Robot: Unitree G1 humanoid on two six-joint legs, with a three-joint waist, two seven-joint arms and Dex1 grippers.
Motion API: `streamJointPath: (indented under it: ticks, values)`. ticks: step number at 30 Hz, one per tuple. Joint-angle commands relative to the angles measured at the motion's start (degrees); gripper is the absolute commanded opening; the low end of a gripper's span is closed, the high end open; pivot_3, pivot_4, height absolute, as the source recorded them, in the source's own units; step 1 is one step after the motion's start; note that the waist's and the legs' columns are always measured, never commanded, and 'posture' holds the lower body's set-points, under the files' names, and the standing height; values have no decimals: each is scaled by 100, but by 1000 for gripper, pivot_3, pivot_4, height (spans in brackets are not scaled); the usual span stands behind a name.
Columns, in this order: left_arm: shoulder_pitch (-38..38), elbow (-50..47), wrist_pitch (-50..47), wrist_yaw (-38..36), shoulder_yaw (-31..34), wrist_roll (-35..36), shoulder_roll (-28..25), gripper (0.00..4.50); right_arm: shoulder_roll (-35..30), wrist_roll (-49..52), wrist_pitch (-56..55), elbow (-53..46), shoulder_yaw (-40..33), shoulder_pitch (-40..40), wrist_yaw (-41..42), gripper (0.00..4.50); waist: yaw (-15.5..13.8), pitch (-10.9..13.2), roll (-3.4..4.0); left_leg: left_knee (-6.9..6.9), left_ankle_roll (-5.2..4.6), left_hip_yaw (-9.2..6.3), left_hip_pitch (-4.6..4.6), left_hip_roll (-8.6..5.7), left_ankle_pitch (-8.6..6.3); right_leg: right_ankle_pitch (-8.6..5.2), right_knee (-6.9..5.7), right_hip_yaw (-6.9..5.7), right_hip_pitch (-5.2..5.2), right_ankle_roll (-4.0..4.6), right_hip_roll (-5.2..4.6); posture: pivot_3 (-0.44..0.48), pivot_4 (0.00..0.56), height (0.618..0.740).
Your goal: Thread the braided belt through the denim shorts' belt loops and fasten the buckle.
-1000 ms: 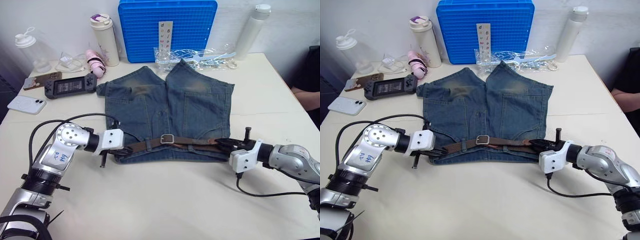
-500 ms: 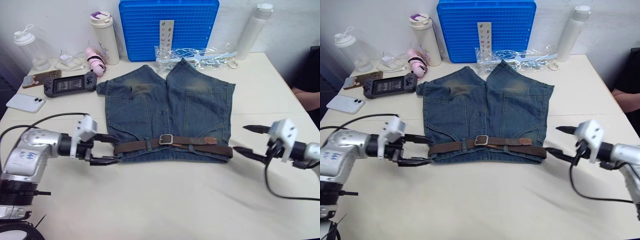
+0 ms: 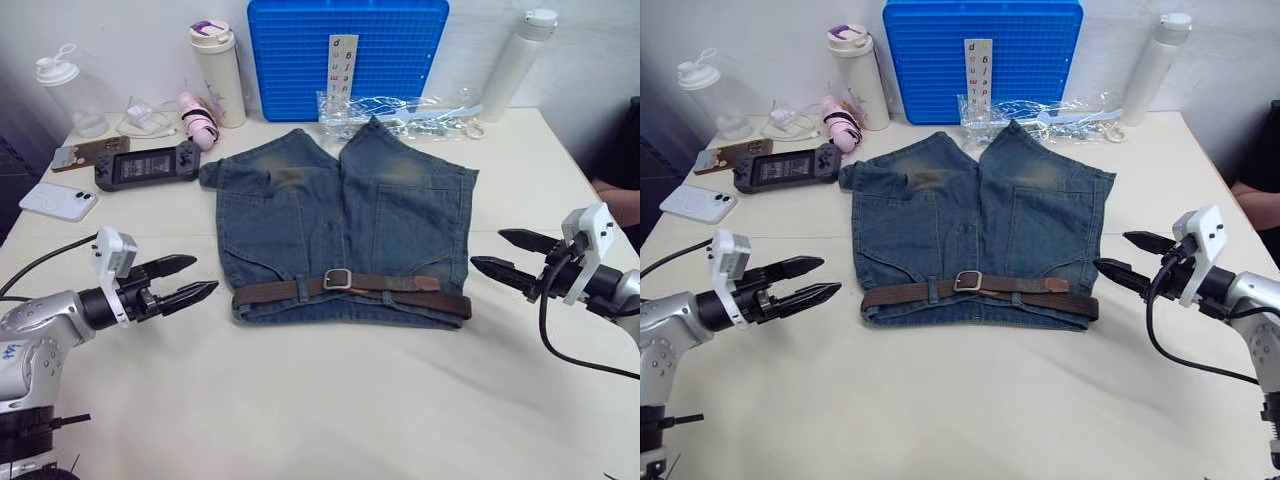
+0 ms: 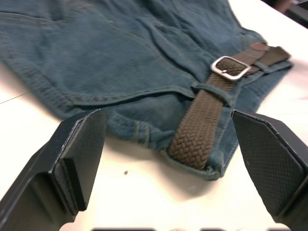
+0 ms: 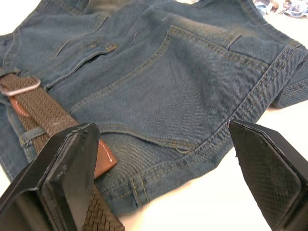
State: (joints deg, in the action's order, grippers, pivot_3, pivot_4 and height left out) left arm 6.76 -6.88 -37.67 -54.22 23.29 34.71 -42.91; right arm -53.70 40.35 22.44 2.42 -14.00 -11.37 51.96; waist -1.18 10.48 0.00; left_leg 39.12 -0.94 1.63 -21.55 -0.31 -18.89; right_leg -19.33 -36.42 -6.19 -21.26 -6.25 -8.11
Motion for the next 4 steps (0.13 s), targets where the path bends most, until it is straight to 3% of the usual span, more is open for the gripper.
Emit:
streamJointPath:
  ticks: [1,4]
  values:
    - [-198,-333,178,251,142,23,87,4481,136,-149,-120,-35,-291,-37,14,4500,-15,0,0,0,0,3,0,0,-1,0,-1,1,-3,0,0,0,150,689]
    - [-208,-269,274,332,163,14,117,4481,243,-203,-105,-23,-349,-94,-8,4500,-20,0,0,0,0,2,0,0,-1,0,-1,0,-3,0,0,0,150,689]
